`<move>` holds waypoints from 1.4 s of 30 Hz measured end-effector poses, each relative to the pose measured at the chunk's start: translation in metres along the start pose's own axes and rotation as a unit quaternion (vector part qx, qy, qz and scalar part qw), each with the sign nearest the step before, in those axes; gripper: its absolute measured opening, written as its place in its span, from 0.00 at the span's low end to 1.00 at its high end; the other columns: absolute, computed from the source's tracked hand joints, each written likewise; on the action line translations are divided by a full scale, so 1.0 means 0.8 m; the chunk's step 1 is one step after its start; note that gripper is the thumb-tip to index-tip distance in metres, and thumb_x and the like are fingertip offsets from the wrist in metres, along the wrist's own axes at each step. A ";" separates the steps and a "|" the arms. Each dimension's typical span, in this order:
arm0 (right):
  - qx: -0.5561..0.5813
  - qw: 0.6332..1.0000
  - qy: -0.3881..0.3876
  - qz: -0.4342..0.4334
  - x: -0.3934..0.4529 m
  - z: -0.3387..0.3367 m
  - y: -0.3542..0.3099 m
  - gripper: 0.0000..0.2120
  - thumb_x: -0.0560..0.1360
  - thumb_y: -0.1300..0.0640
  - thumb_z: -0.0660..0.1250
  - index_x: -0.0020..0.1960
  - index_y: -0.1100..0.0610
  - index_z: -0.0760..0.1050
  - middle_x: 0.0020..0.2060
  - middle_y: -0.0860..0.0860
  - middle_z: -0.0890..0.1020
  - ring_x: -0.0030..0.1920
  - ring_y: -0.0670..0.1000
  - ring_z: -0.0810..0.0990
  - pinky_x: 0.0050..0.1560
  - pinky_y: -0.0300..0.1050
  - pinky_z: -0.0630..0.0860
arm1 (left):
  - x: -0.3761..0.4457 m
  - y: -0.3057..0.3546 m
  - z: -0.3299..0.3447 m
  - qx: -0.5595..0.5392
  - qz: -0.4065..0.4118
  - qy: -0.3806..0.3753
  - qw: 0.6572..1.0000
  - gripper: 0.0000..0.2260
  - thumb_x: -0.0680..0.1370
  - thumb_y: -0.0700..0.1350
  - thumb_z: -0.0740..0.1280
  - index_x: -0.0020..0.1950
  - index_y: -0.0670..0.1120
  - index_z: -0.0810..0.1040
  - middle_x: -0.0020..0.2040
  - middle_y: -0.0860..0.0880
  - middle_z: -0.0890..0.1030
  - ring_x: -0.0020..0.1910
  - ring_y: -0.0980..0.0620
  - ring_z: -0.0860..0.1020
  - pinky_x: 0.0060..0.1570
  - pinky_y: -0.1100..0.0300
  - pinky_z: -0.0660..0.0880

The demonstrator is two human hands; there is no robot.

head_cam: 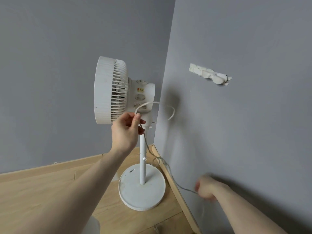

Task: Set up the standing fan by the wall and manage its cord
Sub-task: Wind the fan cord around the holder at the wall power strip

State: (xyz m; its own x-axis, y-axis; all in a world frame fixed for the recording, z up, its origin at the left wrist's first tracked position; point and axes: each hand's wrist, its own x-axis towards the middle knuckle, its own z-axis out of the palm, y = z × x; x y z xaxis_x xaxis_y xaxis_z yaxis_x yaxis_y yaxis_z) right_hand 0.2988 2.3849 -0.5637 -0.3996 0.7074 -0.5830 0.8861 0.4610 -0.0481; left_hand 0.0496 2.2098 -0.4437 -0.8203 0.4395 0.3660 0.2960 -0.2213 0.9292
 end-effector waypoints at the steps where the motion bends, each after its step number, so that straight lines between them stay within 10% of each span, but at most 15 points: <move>1: 0.052 0.998 0.006 -0.040 -0.002 -0.004 -0.012 0.20 0.77 0.62 0.66 0.67 0.52 0.76 0.59 0.49 0.81 0.58 0.51 0.80 0.59 0.45 0.79 | -0.005 0.001 0.004 0.004 0.007 -0.024 1.000 0.09 0.83 0.44 0.67 0.47 0.40 0.80 0.39 0.47 0.86 0.30 0.49 0.82 0.33 0.57 0.82; 7: 0.308 0.913 0.027 -0.268 -0.046 -0.032 -0.108 0.38 0.68 0.60 0.76 0.73 0.42 0.67 0.67 0.36 0.74 0.69 0.42 0.72 0.63 0.40 0.73 | -0.020 -0.002 0.019 0.014 -0.017 -0.116 0.993 0.08 0.82 0.44 0.67 0.48 0.41 0.81 0.40 0.47 0.87 0.33 0.42 0.84 0.35 0.55 0.82; 13: 0.316 0.888 0.024 -0.334 -0.057 -0.026 -0.149 0.20 0.71 0.53 0.75 0.61 0.41 0.78 0.55 0.36 0.83 0.61 0.36 0.78 0.62 0.39 0.75 | -0.023 0.001 0.021 -0.026 -0.060 -0.131 0.989 0.10 0.82 0.44 0.67 0.50 0.37 0.81 0.42 0.44 0.87 0.35 0.42 0.85 0.37 0.54 0.83; 16: 0.324 0.886 0.012 -0.331 -0.054 -0.023 -0.142 0.07 0.78 0.55 0.70 0.55 0.51 0.82 0.44 0.44 0.87 0.49 0.40 0.84 0.55 0.38 0.78 | -0.021 0.000 0.019 -0.043 -0.070 -0.121 0.989 0.10 0.82 0.44 0.67 0.51 0.37 0.81 0.42 0.43 0.87 0.36 0.42 0.85 0.38 0.52 0.83; 27: 0.270 0.948 0.005 -0.172 -0.019 -0.010 -0.060 0.12 0.77 0.48 0.71 0.54 0.56 0.82 0.40 0.55 0.87 0.41 0.51 0.88 0.52 0.47 0.84 | -0.006 0.005 0.010 -0.087 -0.052 0.007 0.995 0.12 0.82 0.45 0.67 0.51 0.35 0.80 0.41 0.44 0.87 0.35 0.45 0.86 0.37 0.56 0.83; 34: 0.142 0.983 -0.074 -0.093 -0.013 -0.002 -0.035 0.15 0.72 0.44 0.73 0.54 0.51 0.82 0.43 0.46 0.88 0.45 0.42 0.87 0.54 0.42 0.81 | -0.010 0.011 0.014 -0.113 -0.068 -0.016 0.991 0.11 0.82 0.45 0.68 0.50 0.36 0.81 0.42 0.44 0.87 0.36 0.42 0.86 0.38 0.55 0.83; 42: 0.411 0.888 0.065 -0.196 -0.027 -0.044 -0.063 0.17 0.76 0.66 0.63 0.56 0.49 0.83 0.50 0.44 0.88 0.55 0.48 0.84 0.63 0.51 0.79 | -0.020 0.005 0.025 -0.062 -0.063 -0.117 0.989 0.08 0.77 0.48 0.74 0.48 0.43 0.86 0.38 0.42 0.86 0.36 0.41 0.86 0.42 0.50 0.84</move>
State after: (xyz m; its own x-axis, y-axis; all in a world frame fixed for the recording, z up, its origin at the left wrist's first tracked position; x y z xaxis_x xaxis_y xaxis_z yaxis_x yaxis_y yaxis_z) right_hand 0.2541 2.3656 -0.5200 -0.6912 0.6594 -0.2957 0.5245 0.1764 -0.8329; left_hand 0.0733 2.2192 -0.4451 -0.7061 0.6571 0.2639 0.1254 -0.2508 0.9599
